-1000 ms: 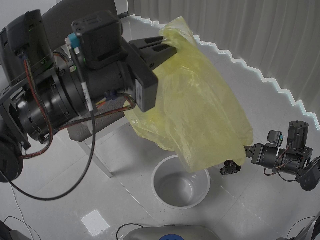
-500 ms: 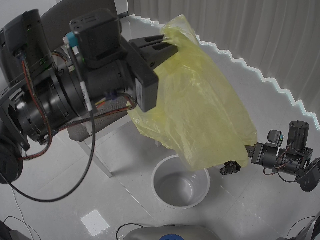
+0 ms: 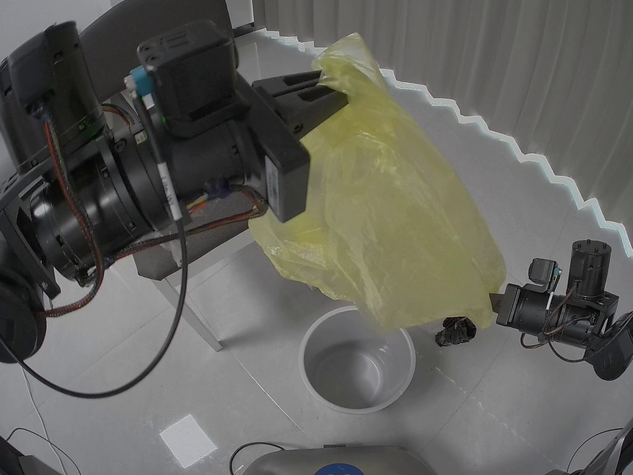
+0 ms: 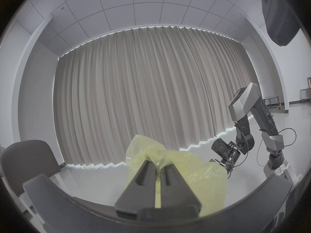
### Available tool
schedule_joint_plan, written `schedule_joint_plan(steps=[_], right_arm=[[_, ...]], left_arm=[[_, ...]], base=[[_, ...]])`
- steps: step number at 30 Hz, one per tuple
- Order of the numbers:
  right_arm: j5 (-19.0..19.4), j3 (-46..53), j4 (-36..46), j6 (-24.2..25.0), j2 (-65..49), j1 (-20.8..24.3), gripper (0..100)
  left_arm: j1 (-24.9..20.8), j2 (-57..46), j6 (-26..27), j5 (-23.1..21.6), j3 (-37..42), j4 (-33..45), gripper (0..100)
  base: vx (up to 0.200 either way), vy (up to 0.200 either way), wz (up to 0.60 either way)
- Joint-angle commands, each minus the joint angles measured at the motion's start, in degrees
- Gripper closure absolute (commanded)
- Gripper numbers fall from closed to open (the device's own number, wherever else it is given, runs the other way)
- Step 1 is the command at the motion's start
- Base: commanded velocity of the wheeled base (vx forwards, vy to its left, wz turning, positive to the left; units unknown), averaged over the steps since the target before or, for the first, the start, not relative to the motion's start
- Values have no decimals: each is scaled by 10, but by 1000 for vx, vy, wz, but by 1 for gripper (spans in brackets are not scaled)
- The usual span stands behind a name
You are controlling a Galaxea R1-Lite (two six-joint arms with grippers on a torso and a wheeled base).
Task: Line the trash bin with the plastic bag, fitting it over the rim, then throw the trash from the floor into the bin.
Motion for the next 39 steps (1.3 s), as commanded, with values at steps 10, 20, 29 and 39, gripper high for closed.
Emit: schedule_joint_plan(steps=[10,20,29,39], right_arm=[[-1,5,2,-3,-18,2,100],[-1,-5,62,-5,-69,10,100],[-1,0,65,-17,-71,20,100],[-6,9,67,-51,-79,18,100]], left_arm=[[-6,-1,-28,17,20,3,100],[-54,0,-139,173,0,48,100],[-51,-20,-246,215,101,41,100],[-29,36,-280,232,185,-17,100]], base=[[0,0,0],[0,0,0],[0,0,0],[0,0,0]])
